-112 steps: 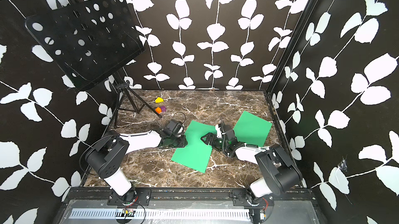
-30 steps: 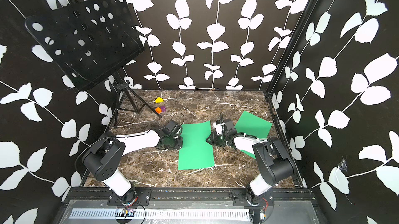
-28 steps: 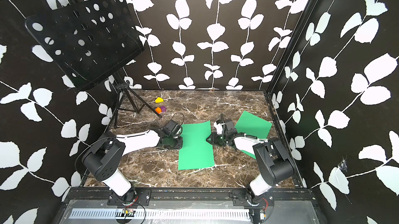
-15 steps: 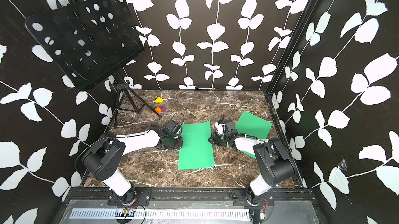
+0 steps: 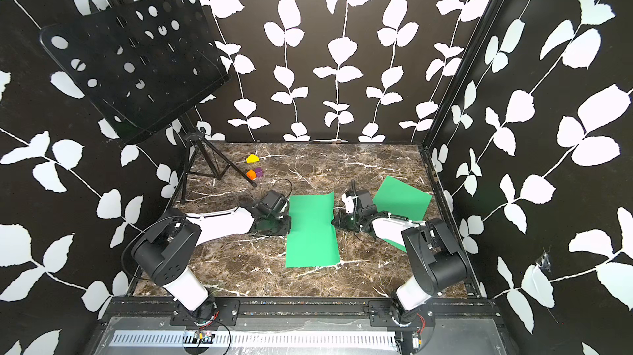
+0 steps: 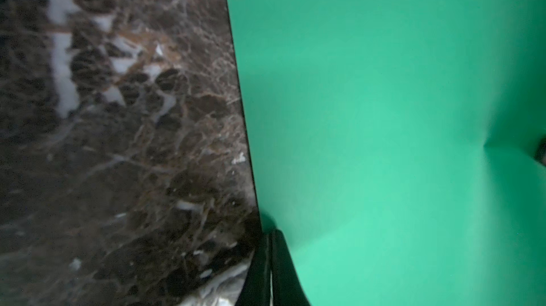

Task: Fold the rectangular paper in half along the long edge
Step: Fold the paper at the center of the board.

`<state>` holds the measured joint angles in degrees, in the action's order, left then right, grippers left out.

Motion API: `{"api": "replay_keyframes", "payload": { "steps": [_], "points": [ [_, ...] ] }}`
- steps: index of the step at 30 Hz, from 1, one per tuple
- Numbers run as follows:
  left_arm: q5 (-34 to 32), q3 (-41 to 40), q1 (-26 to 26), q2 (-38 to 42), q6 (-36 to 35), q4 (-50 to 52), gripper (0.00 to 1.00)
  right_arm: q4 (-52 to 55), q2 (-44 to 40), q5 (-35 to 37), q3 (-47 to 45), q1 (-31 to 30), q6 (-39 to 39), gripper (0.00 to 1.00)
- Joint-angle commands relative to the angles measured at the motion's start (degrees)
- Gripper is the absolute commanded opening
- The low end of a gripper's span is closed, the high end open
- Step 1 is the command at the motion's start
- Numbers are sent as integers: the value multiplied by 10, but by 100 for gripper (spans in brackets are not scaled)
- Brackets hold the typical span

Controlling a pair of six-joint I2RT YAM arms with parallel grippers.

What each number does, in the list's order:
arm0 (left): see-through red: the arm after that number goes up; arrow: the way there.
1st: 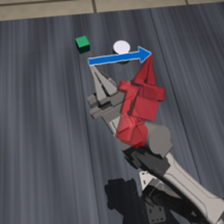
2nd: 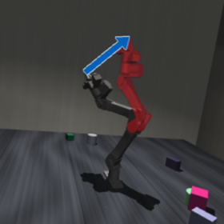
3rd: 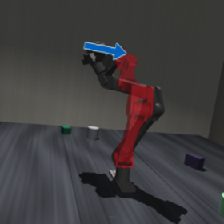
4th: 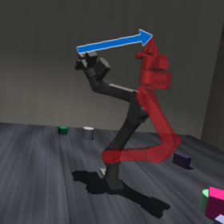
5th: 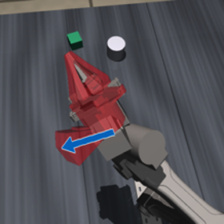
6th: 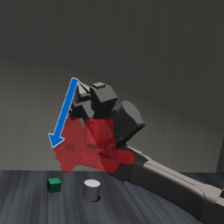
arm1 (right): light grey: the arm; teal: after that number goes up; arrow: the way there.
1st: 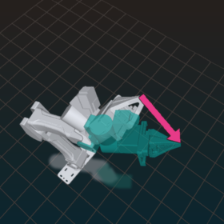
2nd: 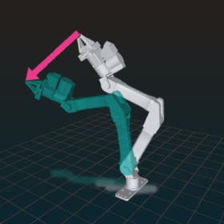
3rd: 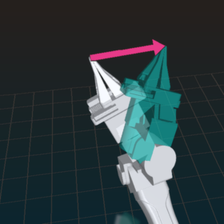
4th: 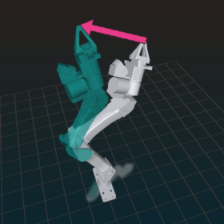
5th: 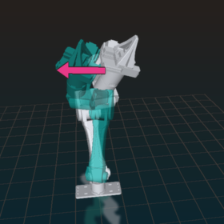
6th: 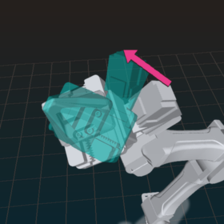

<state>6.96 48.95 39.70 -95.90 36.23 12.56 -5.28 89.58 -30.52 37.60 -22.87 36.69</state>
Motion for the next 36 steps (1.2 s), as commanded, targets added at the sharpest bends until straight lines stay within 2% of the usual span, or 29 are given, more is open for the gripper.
{"api": "replay_keyframes", "payload": {
  "steps": [1, 8, 13, 16, 23, 36],
  "points": [
    [12, -35, 1, -37, 13, 16, 1, -6, -15, -3, -1, -2, -2, 0],
    [17, -36, 1, -43, 9, 8, 0, 13, -19, 13, 24, -22, 0, 0],
    [11, -40, 1, -40, 5, 16, 0, 64, -49, 94, 49, -49, -3, 0],
    [7, -43, 1, -37, 5, 18, 0, 93, -68, 116, 63, -53, -11, 0],
    [10, -43, 1, -46, 5, 9, 0, 114, -84, 107, 83, -58, -11, 0],
    [14, -45, 1, -65, 6, -7, 0, 43, -13, 99, 111, -131, 45, 0]
  ]
}}
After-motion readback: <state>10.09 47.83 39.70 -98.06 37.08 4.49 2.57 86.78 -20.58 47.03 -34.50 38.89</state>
